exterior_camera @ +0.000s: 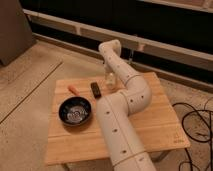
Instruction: Place the bottle in the ceramic bowl
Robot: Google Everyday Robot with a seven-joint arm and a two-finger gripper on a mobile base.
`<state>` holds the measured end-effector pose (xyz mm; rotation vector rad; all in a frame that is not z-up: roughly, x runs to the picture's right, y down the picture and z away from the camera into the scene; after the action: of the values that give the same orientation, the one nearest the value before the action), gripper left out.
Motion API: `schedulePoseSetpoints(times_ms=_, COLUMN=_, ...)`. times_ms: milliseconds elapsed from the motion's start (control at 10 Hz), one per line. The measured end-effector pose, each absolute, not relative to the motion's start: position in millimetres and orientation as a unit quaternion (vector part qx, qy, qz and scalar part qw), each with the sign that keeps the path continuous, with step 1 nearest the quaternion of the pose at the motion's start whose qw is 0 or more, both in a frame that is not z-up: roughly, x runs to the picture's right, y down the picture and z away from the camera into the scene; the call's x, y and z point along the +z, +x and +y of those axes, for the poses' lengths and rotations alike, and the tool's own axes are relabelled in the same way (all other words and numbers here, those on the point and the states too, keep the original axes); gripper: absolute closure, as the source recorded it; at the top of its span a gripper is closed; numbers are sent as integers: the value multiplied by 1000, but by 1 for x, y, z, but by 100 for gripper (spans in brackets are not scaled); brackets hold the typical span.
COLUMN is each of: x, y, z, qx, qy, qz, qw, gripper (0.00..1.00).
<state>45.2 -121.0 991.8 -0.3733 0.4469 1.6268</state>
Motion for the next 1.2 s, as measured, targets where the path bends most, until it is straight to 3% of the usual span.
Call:
schedulePoseSetpoints(times_ms=200, x=964, y=17, z=-163, qx=712, qy=-161, qz=151, qw=667, gripper=100)
schedulePoseSetpoints(times_ms=700, x=908, y=-63, z=-201, qx=670, qy=-193, qz=85, qw=712, gripper=100)
schedulePoseSetpoints(times_ms=1200, x=830, y=-119, z=-175, qx=618, qy=-204, qz=44, qw=758, gripper=100)
